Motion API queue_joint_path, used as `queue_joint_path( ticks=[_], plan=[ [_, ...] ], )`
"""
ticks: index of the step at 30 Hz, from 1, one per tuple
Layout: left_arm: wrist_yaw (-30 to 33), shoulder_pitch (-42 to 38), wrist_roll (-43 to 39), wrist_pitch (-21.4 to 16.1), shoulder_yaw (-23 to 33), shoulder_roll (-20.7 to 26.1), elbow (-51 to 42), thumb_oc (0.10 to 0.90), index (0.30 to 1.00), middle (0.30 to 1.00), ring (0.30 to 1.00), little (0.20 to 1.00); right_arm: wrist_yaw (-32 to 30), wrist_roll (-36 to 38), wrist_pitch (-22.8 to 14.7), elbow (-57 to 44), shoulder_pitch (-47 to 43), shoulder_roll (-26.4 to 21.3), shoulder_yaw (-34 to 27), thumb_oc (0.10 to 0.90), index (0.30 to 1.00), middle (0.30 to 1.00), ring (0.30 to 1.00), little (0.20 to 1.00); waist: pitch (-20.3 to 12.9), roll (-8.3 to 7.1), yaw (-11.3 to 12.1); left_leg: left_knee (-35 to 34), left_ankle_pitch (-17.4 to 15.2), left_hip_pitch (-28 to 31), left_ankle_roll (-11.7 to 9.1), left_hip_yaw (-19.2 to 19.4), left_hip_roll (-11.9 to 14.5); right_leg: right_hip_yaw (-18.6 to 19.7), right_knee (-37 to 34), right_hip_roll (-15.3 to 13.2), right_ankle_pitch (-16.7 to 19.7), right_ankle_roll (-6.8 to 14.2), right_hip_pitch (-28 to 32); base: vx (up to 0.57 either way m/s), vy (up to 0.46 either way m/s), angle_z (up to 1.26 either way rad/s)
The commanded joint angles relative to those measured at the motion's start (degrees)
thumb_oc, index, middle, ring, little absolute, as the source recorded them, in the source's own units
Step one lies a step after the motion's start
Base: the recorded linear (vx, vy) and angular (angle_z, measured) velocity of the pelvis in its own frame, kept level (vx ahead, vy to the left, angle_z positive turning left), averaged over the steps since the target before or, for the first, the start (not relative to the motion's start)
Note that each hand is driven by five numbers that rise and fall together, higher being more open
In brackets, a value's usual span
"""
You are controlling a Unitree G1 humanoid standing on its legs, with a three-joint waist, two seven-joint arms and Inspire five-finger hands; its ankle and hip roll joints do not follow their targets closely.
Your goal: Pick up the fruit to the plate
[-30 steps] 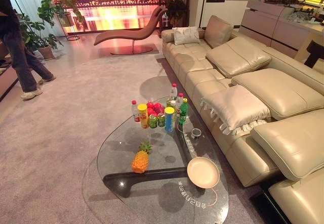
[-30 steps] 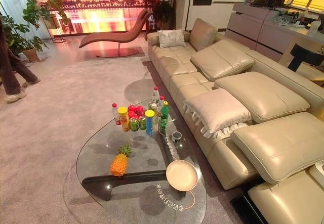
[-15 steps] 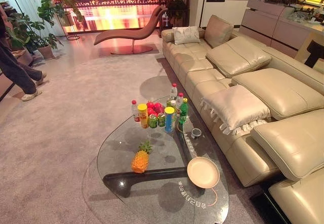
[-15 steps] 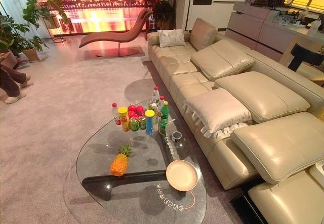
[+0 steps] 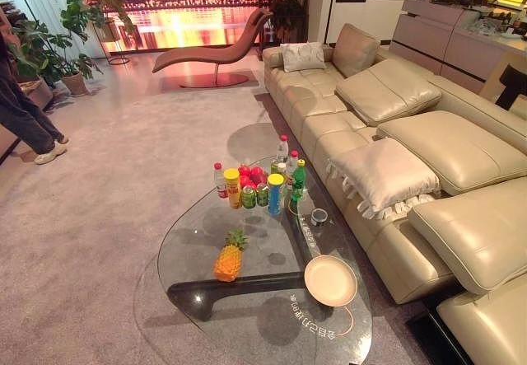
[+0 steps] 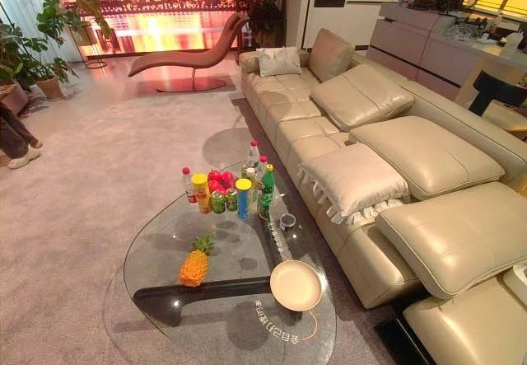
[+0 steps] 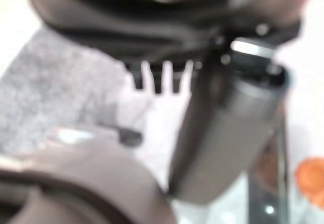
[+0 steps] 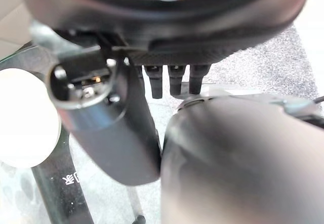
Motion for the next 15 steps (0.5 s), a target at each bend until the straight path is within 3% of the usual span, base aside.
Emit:
queue_joint_path(
  ticks=[1,9,15],
  plan=[
    [3.96,-5.66,1.24,-3.18,1.3,-0.28,2.67,0.8,0.9,0.9,0.9,0.9,1.2,-2.98,1.85,5.08,-1.23,0.51,1.63,0.8,0.9,0.9,0.9,0.9,3.9,-0.69,0.75,0.06,-4.89,0.11,2.09,-0.94,-5.37,-0.88,0.58,4.1,-3.76,-1.63,1.41,0.0,0.0,0.0],
    [7.55,-5.35,0.41,-6.29,2.61,0.61,1.81,0.8,0.9,0.9,0.9,0.9,1.2,-3.18,1.36,4.42,-0.79,-0.22,1.44,0.8,0.9,0.9,0.9,0.9,4.91,-0.5,0.42,0.06,-4.64,-0.42,1.97,-0.77,-5.23,-0.68,0.47,4.13,-3.48,-1.64,0.72,0.0,0.0,0.0],
    [9.6,-4.38,0.73,-11.5,4.2,1.72,0.6,0.8,0.9,0.9,0.9,0.9,0.53,-4.96,-0.25,3.75,0.63,-1.02,0.99,0.8,0.9,0.9,0.9,0.9,5.12,-0.41,-0.28,0.39,-4.48,-0.61,1.74,-0.14,-5.15,-0.43,0.5,4.07,-3.33,-1.51,0.35,0.04,0.034,0.0]
  ],
)
